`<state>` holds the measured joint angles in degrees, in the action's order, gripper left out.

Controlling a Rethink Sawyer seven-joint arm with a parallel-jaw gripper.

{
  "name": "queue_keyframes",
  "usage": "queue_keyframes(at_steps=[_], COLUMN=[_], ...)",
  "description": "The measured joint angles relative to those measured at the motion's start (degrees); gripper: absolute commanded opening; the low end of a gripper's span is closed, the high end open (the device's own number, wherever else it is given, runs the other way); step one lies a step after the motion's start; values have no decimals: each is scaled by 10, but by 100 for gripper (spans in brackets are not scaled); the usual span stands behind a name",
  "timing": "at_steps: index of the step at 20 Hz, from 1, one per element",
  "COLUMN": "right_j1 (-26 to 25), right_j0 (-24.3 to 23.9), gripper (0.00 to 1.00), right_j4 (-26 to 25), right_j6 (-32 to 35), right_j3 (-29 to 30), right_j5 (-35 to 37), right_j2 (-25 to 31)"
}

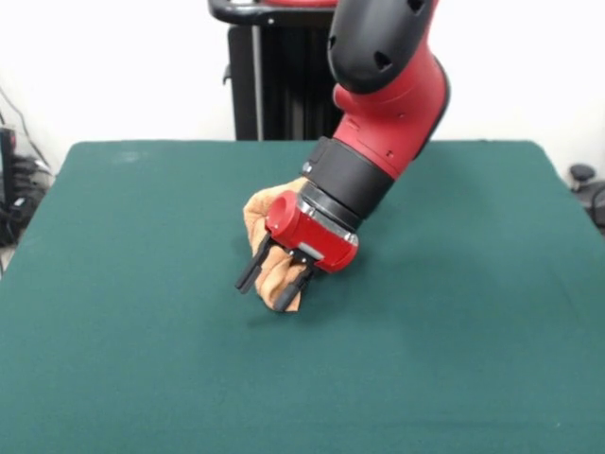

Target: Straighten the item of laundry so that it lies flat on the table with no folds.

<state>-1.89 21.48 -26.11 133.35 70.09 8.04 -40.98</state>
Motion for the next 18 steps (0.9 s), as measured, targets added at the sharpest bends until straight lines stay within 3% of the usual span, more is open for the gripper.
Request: queue_keyframes(at_steps=[18], right_j1=[47], right_j0=[-27], gripper=[100], right_j4=[-56], right_j6=[0], right_j3=[20], right_j5=[0], right_j2=[51])
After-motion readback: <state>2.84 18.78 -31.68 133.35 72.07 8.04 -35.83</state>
